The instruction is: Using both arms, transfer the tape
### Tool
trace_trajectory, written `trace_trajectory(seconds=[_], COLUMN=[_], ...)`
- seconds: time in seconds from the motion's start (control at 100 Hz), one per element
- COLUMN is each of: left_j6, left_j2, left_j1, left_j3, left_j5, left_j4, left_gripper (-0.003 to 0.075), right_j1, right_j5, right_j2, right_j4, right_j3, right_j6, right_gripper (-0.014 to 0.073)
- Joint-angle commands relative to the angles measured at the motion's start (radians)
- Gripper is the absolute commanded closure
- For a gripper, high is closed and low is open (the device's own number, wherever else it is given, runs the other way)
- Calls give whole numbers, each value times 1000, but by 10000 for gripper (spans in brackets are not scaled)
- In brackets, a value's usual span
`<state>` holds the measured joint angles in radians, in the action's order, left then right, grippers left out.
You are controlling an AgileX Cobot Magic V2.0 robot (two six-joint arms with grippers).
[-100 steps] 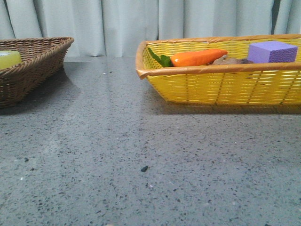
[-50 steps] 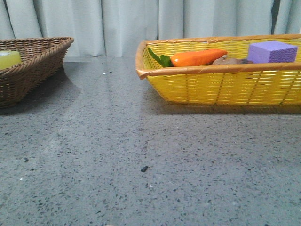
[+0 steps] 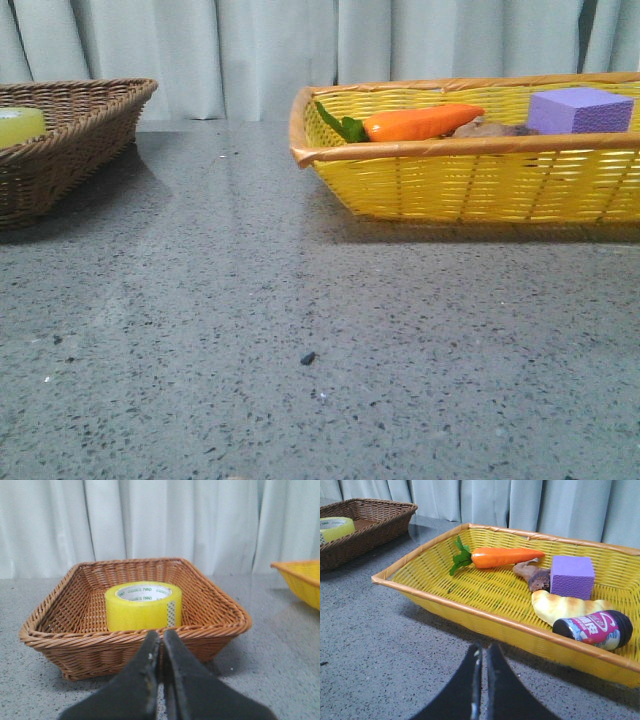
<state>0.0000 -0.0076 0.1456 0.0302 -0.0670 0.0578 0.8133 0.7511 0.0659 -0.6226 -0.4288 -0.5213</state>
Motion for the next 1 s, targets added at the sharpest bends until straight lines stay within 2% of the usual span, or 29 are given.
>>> trace_trajectory(seconds=[0.0, 0.02, 0.06, 0.19, 0.38, 0.99], left_j6=[-99, -107, -110, -110, -110, -110], left_j2=[-27, -27, -27, -28, -28, -28], left_j1=[-1, -1, -1, -1, -1, -1], left_j3=[-34, -46, -41, -44, -44, -42], left_j5=[160, 157, 67, -5, -216, -217], left_j4=[-58, -63, -63, -58, -58, -58], left_gripper=[741, 741, 741, 741, 741, 741], right_j1=[-7, -7, -7, -7, -7, -7], right_j5=[-65, -65, -65, -65, -65, -65], right_j2=[8, 8, 8, 8, 8, 8], right_j4=[-45, -45, -45, -45, -45, -45], right_j3=[-22, -22, -22, -22, -22, -22], right_j6=[3, 3, 3, 3, 3, 3], right_gripper=[660, 660, 660, 660, 660, 660])
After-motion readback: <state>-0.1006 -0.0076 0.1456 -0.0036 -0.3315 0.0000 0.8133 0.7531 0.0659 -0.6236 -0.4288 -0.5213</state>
